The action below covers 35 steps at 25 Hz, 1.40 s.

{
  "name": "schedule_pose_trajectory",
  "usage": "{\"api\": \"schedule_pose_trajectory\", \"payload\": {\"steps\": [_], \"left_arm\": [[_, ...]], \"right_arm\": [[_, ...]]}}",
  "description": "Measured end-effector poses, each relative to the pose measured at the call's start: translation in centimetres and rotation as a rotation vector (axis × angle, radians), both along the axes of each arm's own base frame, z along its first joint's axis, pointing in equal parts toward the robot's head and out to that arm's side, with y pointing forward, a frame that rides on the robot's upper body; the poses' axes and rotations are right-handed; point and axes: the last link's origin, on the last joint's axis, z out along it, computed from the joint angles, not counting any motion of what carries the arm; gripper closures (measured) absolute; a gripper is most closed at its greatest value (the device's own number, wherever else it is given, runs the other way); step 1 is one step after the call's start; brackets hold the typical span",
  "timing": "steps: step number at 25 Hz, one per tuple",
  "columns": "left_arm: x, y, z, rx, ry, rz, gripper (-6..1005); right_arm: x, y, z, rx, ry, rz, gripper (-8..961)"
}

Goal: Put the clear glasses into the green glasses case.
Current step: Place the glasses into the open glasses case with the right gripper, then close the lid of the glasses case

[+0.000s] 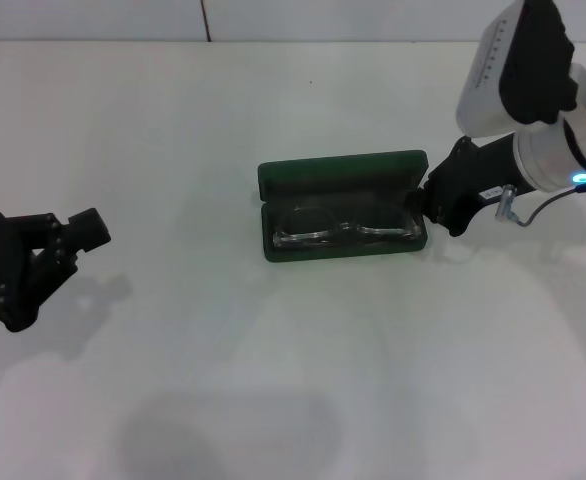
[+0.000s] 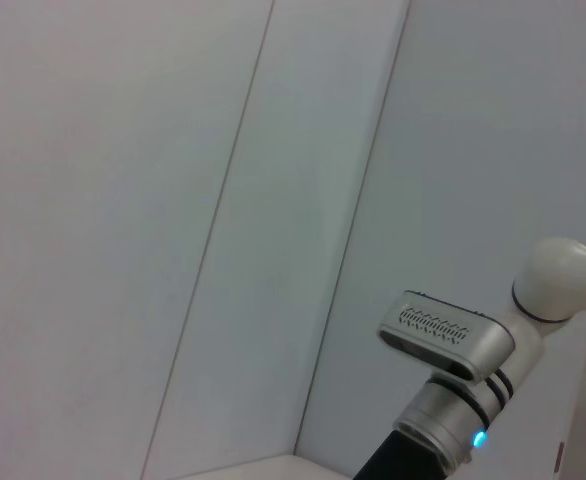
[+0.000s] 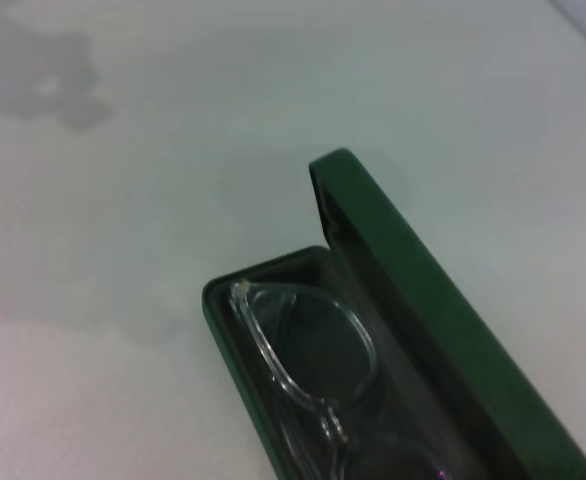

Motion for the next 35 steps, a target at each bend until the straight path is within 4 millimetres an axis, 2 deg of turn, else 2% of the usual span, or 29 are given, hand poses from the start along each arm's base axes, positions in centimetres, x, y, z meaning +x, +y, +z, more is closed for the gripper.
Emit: {"api": "schedule_pose_trajectory", "payload": {"steps": [6,12,17,18,20,25,28,31,35], "left_arm": [[0.4,0.4,-0.1,0.016,-0.011,-0.007,955],[0.6,1.2,0.7,0.025,-0.025,0.006,955],[1.1,2.3,1.6,0.043,-0.042,0.010,954],[1.2,2.7,1.8,0.041,-0.041,0.007,954],[1.7,3.4,2.2,0.036,-0.034,-0.005,954],[3.6,5.9,2.8,-0.005,0.004,-0.048,953],[5.0,7.1,2.4,-0.050,0.040,-0.095,953],[6.5,8.3,1.8,-0.073,0.057,-0.139,944],[7.9,9.4,0.7,-0.062,0.073,-0.161,908]], "right_arm": [[-0.6,-1.0,2.1,0.067,0.037,0.030,952],[-0.7,-2.4,6.1,0.171,0.127,0.003,951],[1.9,-3.6,10.0,0.199,0.338,-0.122,951],[1.9,-3.6,10.0,0.199,0.338,-0.122,951],[4.9,-4.6,12.8,0.223,0.508,-0.212,951],[7.1,-6.4,14.4,0.191,0.629,-0.157,950],[8.2,-7.6,14.7,0.169,0.679,-0.122,948],[8.8,-8.7,14.6,0.150,0.671,-0.066,893],[9.7,-9.4,14.1,0.150,0.665,-0.076,776]]}}
